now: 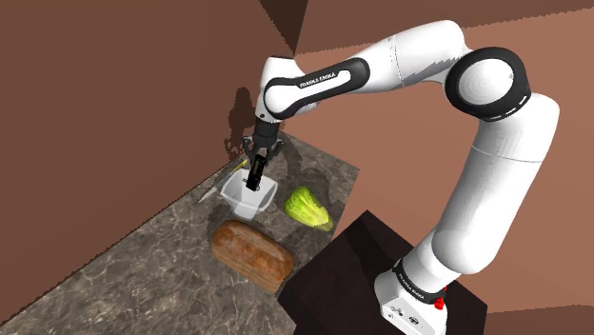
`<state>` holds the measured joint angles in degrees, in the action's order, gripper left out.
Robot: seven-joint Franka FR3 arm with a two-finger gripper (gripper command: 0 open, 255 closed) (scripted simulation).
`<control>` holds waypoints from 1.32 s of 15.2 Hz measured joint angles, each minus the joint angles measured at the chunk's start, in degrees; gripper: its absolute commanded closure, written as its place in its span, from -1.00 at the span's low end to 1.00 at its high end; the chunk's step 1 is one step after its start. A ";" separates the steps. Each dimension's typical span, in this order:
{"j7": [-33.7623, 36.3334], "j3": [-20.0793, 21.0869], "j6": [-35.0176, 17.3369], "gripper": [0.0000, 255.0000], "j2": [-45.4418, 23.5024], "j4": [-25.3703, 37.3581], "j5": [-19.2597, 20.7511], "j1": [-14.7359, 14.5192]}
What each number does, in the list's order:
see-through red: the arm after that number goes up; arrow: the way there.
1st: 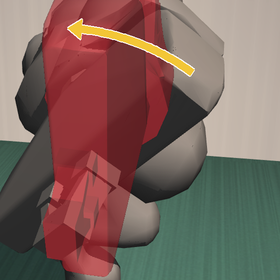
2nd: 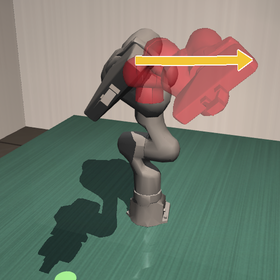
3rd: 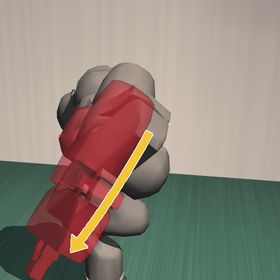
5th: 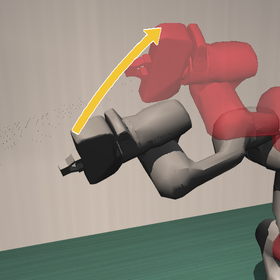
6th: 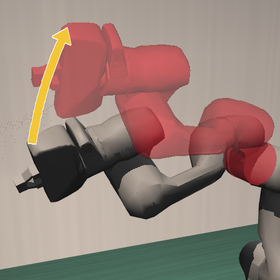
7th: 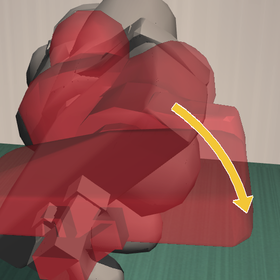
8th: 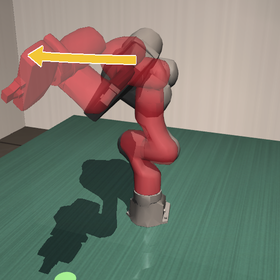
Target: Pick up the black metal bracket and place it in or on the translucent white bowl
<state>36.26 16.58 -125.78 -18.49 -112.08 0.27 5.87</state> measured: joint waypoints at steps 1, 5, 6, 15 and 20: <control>0.02 -0.01 -0.13 1.00 -0.11 -0.02 0.03 -0.02; 0.04 -0.02 -0.29 1.00 -0.22 -0.06 0.07 -0.04; 0.04 -0.02 -0.30 1.00 -0.22 -0.06 0.07 -0.04; -0.23 0.11 1.53 -1.00 1.18 0.46 -0.35 0.21; -0.57 0.23 6.00 -1.00 2.94 3.22 -0.86 0.53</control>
<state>35.69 16.80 -119.78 -15.55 -108.85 -0.60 6.40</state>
